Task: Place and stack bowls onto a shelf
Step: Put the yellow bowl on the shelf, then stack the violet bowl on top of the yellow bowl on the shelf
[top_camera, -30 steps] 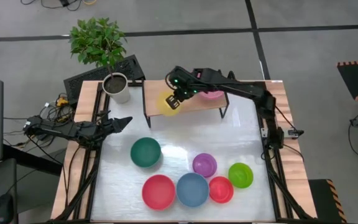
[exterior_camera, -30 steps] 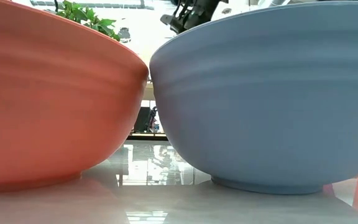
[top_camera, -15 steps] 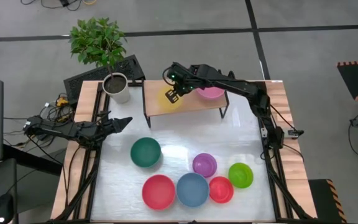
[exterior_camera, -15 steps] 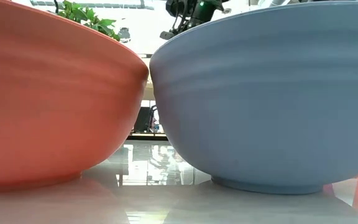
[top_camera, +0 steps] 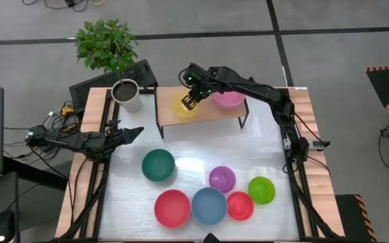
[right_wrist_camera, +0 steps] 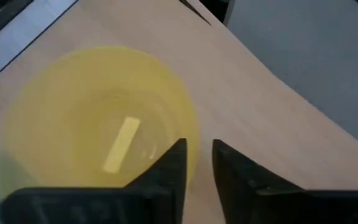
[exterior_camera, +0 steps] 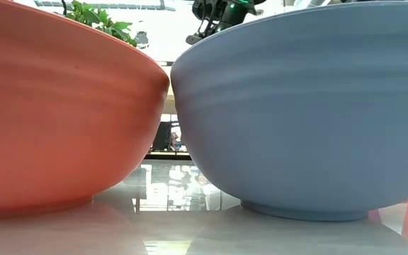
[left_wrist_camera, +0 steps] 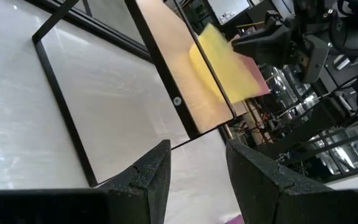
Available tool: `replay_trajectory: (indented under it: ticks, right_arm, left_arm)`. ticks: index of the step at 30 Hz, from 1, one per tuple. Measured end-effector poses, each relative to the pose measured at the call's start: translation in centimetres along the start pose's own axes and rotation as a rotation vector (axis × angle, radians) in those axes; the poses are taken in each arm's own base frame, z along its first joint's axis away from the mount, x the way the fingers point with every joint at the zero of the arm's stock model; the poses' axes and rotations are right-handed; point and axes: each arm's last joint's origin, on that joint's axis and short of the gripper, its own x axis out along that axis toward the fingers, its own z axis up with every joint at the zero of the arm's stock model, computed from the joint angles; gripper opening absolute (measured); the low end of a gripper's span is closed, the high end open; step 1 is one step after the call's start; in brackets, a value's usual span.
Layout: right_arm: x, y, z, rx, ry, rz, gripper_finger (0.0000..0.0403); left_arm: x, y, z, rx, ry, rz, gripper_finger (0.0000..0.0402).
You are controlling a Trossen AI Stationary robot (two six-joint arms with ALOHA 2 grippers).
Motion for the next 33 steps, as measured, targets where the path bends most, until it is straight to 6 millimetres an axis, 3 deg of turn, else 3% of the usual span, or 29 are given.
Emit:
replay_trajectory:
  ticks: [4, 6, 9, 12, 19, 26, 33]
  right_arm:
    - [0.0, -0.6, 0.6, 0.020, -0.041, 0.006, 0.0153]
    - [-0.9, -1.0, 1.0, 0.029, -0.056, 0.011, 0.0165]
    - [-4.3, -1.3, 1.9, 0.041, -0.121, 0.064, 0.0172]
    - [-8.0, -1.3, 1.4, 0.024, -0.147, 0.115, 0.0170]
    - [-14.8, -0.6, -4.1, -0.087, 0.132, 0.115, 0.0165]
    - [-19.5, 2.3, -8.2, -0.066, 0.126, 0.176, 0.0166]
    - [-20.0, 3.9, -14.2, -0.030, 0.203, 0.066, 0.0164]
  left_arm:
    - [0.0, 0.0, 0.0, -0.001, 0.000, 0.000, 0.0140]
    - [0.0, 0.0, 0.0, -0.002, 0.000, 0.000, 0.0140]
    - [0.0, 0.0, 0.0, -0.002, 0.000, 0.000, 0.0140]
    - [0.0, 0.0, 0.0, 0.000, 0.000, 0.001, 0.0140]
    - [0.0, 0.0, -0.1, 0.012, 0.014, -0.002, 0.0140]
    - [0.0, 0.1, -0.1, 0.025, 0.024, 0.004, 0.0140]
    - [0.0, 0.2, -0.2, 0.009, 0.033, 0.004, 0.0140]
